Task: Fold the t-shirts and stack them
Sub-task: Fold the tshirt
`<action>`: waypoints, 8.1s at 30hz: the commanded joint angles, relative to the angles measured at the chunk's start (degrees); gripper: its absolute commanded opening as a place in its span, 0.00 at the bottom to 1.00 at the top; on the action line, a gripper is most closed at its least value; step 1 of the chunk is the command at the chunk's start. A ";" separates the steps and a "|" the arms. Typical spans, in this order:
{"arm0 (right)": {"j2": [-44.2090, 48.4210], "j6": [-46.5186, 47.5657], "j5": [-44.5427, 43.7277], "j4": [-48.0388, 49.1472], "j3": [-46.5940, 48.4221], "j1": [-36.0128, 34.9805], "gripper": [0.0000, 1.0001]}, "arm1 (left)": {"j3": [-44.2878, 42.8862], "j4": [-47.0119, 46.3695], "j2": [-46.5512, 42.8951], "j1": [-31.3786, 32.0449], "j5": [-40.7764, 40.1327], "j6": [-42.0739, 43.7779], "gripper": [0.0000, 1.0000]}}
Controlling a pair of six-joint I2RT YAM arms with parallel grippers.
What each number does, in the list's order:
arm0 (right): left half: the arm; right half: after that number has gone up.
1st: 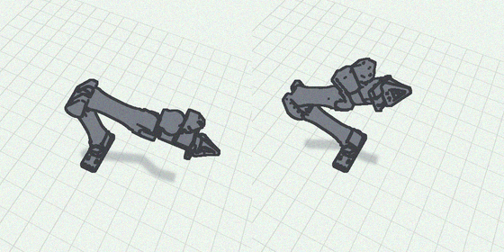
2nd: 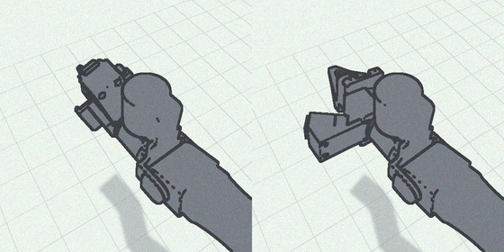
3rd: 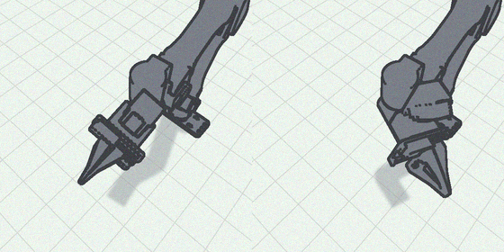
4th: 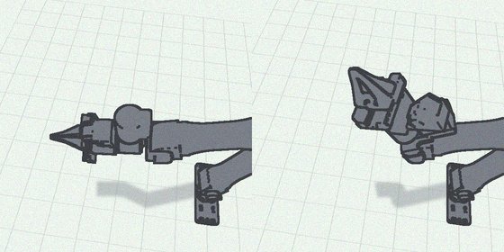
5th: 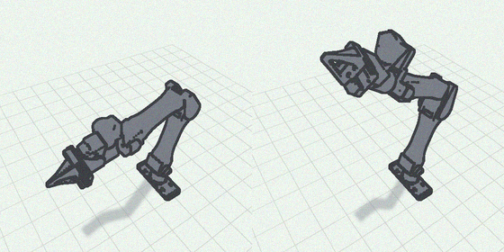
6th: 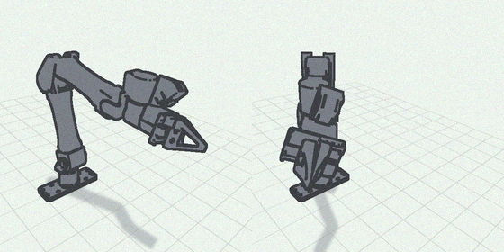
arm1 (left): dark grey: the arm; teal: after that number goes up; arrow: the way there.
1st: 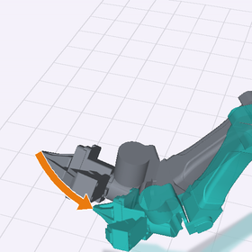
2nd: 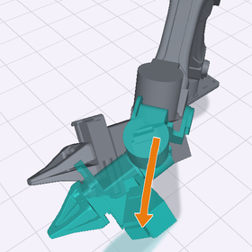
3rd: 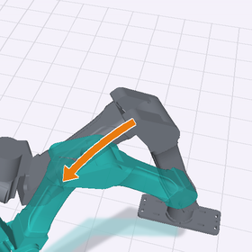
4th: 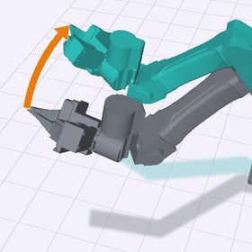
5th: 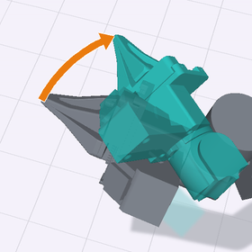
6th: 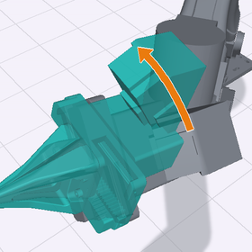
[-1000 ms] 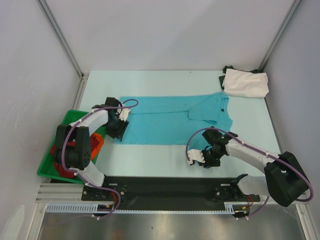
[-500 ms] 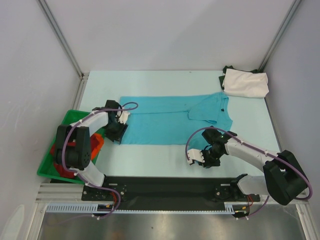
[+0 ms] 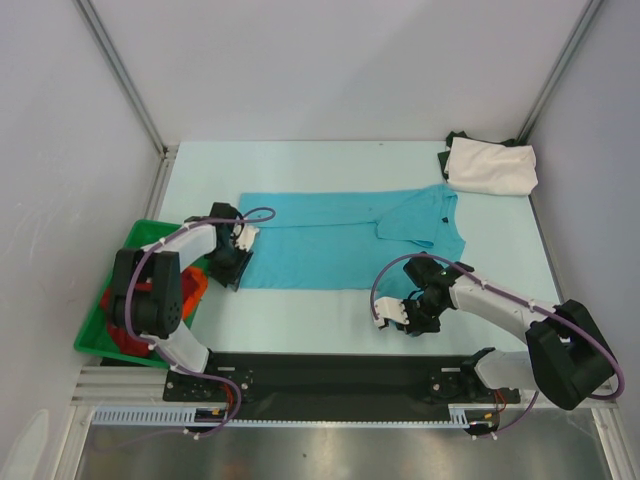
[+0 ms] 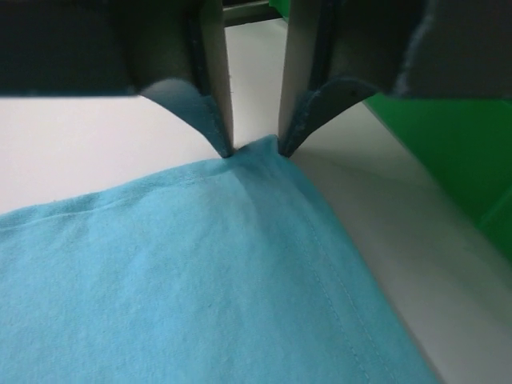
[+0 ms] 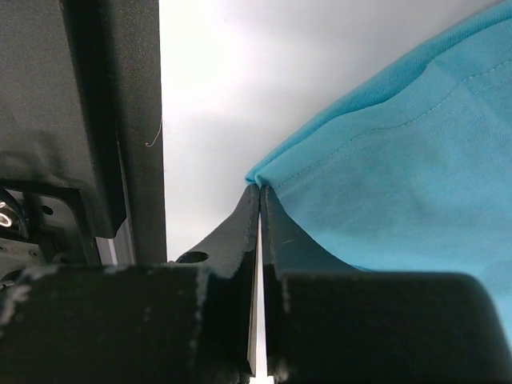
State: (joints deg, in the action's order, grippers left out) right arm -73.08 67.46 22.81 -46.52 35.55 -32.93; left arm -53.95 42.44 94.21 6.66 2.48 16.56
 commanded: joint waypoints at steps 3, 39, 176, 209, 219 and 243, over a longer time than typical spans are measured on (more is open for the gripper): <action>-1.01 -0.92 -0.83 5.56 -0.75 -0.47 0.00 | -2.21 -0.43 1.06 -0.33 1.65 0.49 0.07; 10.69 -17.63 -3.91 9.87 27.72 22.90 0.00 | -17.15 6.52 -3.07 -0.24 3.32 6.56 0.00; -54.01 -17.27 6.90 -1.39 67.90 25.37 0.39 | -26.55 2.92 20.57 0.99 -4.42 3.57 0.17; -31.70 -31.25 -0.22 12.07 54.63 21.50 0.44 | -26.30 12.33 11.26 7.49 3.06 30.63 0.59; -27.48 -29.49 -2.24 10.75 50.15 20.45 0.45 | -25.32 5.47 14.68 7.67 -1.95 34.68 0.58; -28.96 -32.20 -7.16 14.26 46.10 23.78 0.45 | -24.19 7.76 22.25 5.30 -3.71 36.53 0.00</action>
State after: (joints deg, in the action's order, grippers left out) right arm -101.69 38.37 17.65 -35.77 81.06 -11.70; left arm -82.19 49.15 116.22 12.78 -1.32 51.66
